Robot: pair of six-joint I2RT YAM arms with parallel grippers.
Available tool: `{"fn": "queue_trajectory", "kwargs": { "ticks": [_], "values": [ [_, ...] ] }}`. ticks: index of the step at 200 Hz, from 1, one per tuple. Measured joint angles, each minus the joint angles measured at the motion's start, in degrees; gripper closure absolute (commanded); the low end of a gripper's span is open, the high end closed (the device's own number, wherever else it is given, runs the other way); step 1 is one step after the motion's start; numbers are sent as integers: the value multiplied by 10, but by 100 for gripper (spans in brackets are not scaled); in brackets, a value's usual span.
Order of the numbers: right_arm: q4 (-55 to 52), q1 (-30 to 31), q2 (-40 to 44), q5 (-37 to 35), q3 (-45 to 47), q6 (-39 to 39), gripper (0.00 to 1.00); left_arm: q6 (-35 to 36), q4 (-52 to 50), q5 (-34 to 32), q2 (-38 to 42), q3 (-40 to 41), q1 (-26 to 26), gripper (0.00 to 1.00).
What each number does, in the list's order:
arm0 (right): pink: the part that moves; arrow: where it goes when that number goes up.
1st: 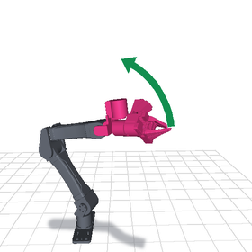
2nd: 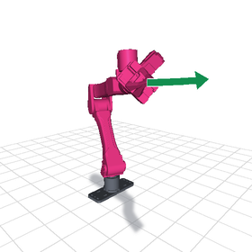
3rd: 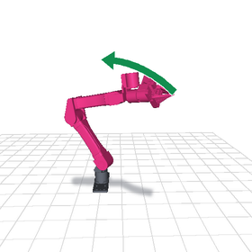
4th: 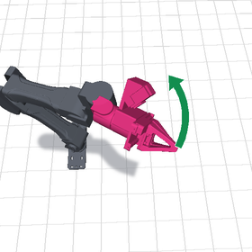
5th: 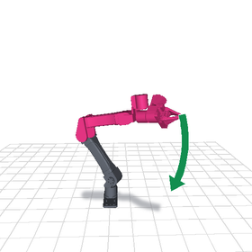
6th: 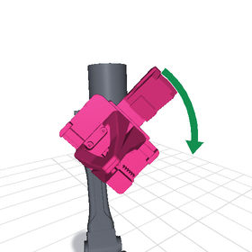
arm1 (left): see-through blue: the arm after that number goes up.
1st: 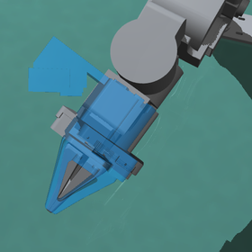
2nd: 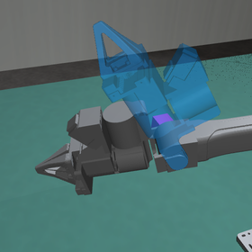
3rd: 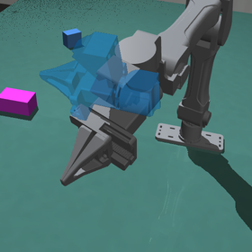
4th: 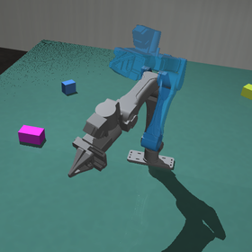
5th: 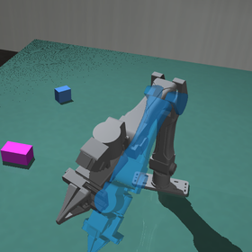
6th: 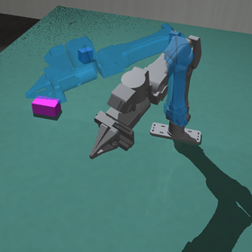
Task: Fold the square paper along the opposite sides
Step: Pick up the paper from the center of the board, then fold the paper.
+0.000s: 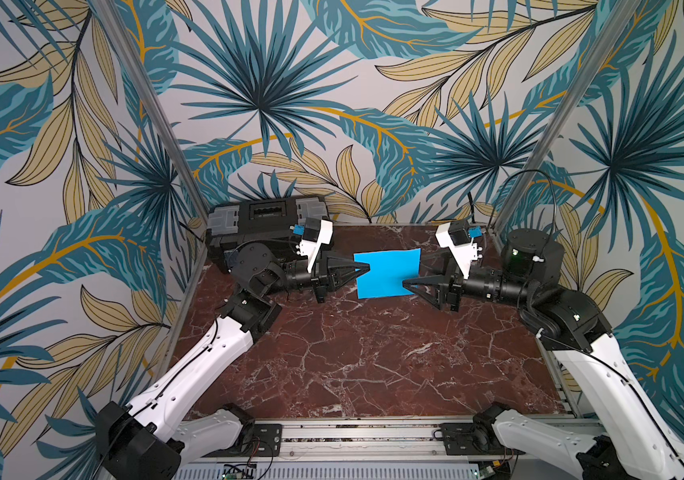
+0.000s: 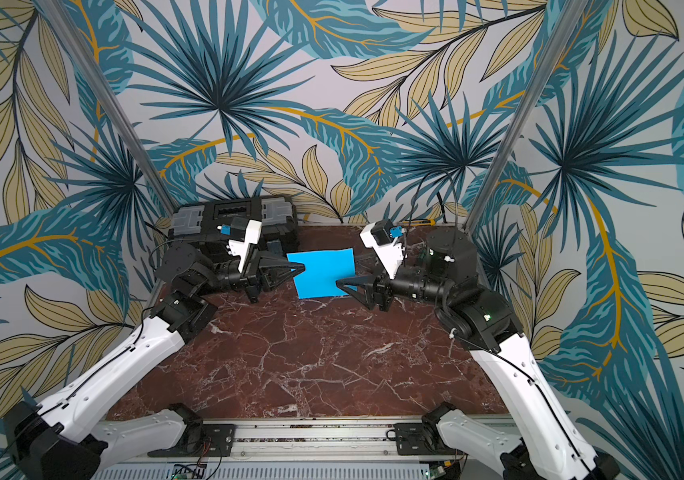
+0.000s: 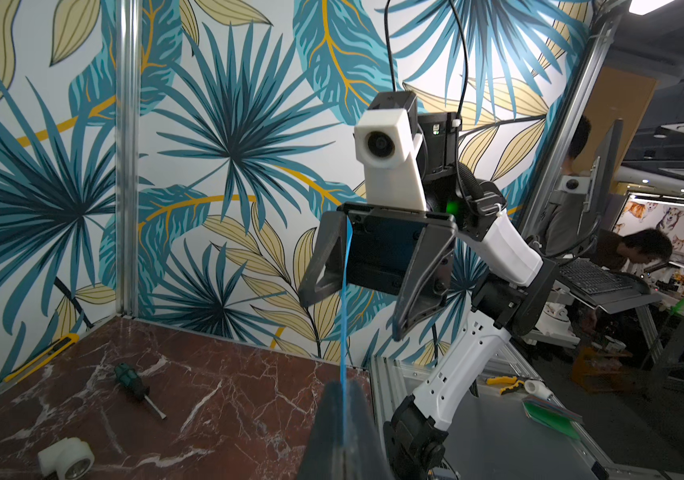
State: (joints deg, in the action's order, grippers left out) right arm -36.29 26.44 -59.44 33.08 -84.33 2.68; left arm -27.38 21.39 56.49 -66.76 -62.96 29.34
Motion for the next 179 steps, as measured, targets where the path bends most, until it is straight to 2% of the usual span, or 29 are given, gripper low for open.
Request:
{"fn": "queue_trajectory", "kwargs": {
  "ticks": [29,64,114,141,179],
  "values": [
    [-1,-35,58,-35,9,27,30,35,-76,43,-22,-94,-2,100],
    [1,-48,99,-30,9,56,30,68,-125,98,-24,-165,-2,100],
    [1,-50,44,-4,5,73,32,76,-146,143,-28,-171,-2,100],
    [5,-51,16,30,3,70,32,76,-147,144,-30,-171,-2,100],
    [26,-51,21,71,3,61,32,86,-149,125,-38,-171,-2,100]
  ]
}}
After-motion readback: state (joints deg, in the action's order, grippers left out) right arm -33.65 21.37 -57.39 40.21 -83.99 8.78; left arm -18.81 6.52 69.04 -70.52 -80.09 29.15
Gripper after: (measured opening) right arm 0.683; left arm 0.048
